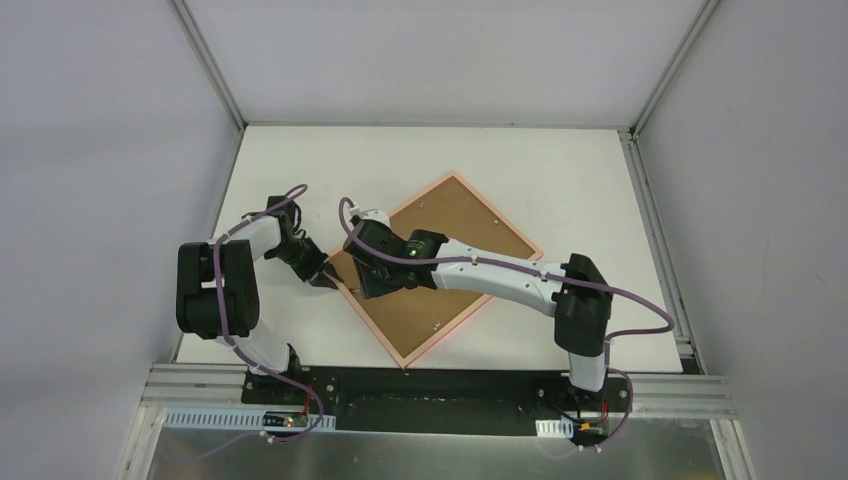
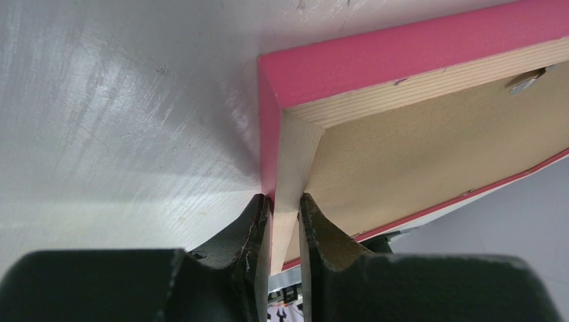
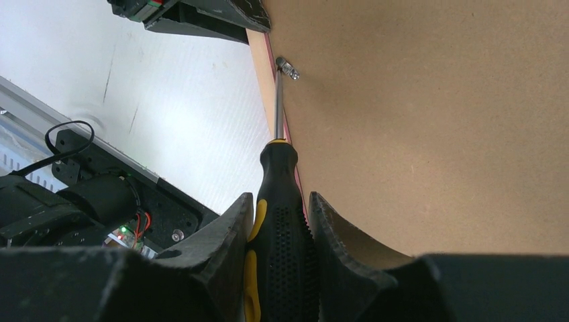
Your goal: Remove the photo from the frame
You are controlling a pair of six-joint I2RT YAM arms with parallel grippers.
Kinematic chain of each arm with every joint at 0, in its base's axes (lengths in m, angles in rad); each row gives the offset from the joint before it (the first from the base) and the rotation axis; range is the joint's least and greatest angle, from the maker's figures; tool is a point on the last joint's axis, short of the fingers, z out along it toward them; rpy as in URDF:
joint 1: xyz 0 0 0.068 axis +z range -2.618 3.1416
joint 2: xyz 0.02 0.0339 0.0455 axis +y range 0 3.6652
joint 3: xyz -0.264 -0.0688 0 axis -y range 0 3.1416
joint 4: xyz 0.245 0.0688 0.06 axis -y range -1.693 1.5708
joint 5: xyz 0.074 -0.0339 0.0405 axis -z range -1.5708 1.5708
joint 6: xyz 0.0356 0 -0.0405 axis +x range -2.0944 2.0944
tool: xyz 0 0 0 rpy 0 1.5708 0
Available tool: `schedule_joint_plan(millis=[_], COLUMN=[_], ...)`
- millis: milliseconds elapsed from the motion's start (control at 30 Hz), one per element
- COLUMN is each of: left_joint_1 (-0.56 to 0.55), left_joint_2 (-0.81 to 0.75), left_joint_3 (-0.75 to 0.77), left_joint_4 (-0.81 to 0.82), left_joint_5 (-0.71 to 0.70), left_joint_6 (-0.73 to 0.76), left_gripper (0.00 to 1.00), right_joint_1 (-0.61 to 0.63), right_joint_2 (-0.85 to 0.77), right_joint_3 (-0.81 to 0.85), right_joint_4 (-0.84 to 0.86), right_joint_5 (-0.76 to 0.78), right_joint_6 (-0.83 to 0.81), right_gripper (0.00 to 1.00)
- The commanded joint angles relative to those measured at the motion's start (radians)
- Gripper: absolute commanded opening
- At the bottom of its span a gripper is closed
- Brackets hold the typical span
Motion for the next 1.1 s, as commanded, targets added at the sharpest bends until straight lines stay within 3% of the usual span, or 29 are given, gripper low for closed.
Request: schedule_joint_plan(millis=[0,700,800,933,1067], left_joint_1=[-0.006,-0.006,-0.006,-0.006,-0.005], left_joint_2=[0.035,0.049,0.041,0.008,-0.071], left_joint_3=[-0.05,-0.041,-0.033,-0.021,-0.019], left_joint_4=[-0.031,-0.03,-0.032,-0.042,-0.052], left_joint_5=[-0.067,-0.076,-0.074,-0.069,-0.048], left_joint_6=[0.029,0.012,0.009,0.006,0.003], left_gripper=[0.0,0.0,0.06,0.19,0.3], right_joint_1=[0.003,-0.012,-0.034,-0.104,-0.228], right_joint_2=[0.023,0.024,-0.049,-0.198,-0.429], right_joint_3=[0.058,0.184,0.171,0.044,-0.24], right_joint_4=[0.004,-0.078,-0.083,-0.087,-0.052], right_joint_5=[0.055,0.088,0.068,0.03,-0.011], right_joint_6=[-0.023,-0.041,-0.041,-0.02,0.034], right_gripper=[0.0,0.0,0.0,0.0,0.0])
